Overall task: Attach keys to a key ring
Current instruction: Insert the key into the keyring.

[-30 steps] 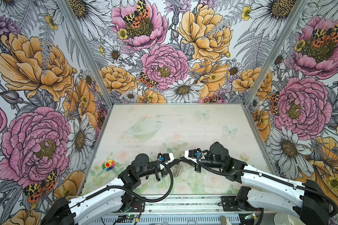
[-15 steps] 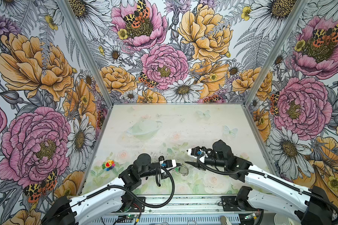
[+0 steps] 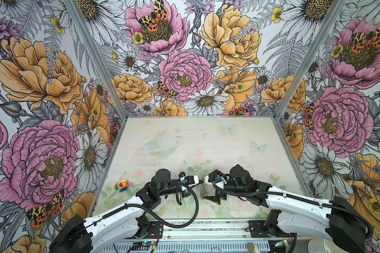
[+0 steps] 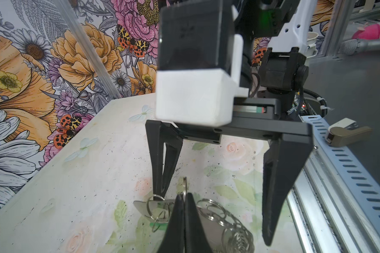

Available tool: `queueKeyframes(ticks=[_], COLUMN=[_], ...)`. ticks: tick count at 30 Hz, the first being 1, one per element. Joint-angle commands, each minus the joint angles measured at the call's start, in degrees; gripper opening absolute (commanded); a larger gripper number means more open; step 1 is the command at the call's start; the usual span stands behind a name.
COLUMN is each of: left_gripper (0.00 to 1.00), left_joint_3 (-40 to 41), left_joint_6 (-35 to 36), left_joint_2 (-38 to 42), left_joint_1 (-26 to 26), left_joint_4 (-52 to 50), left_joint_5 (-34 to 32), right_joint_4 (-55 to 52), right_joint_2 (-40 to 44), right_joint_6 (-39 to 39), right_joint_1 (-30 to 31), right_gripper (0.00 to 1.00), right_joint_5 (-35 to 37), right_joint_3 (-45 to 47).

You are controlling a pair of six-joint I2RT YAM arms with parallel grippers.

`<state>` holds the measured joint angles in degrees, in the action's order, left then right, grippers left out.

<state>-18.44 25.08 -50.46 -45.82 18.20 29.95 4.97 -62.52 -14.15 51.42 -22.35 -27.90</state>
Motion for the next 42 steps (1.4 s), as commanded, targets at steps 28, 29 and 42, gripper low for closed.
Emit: queueKeyframes(ticks=[28,29,42], left_gripper=[0.00,0.00,0.00], left_joint_3=[-14.3,-16.4,-20.0], left_joint_6=[13.9,15.6,21.6], left_joint_2=[-12.8,-14.5,-17.4], left_joint_1=[0.9,1.0,-1.6], left_joint_4=[-8.8,-11.3,-22.1], left_joint_5=[-2.0,-0.9,3.5], right_joint_4=[-0.3,-1.0,-5.7], right_joint_2=[17.7,17.7,15.0], right_joint_6=[14.2,15.4,21.4], right_joint_1=[-4.6,-4.9,-8.9], right_gripper=[0.99,0.99,1.00], right_joint_5=[33.6,35.7,39.3], right_joint_3=[2.5,2.3,2.3])
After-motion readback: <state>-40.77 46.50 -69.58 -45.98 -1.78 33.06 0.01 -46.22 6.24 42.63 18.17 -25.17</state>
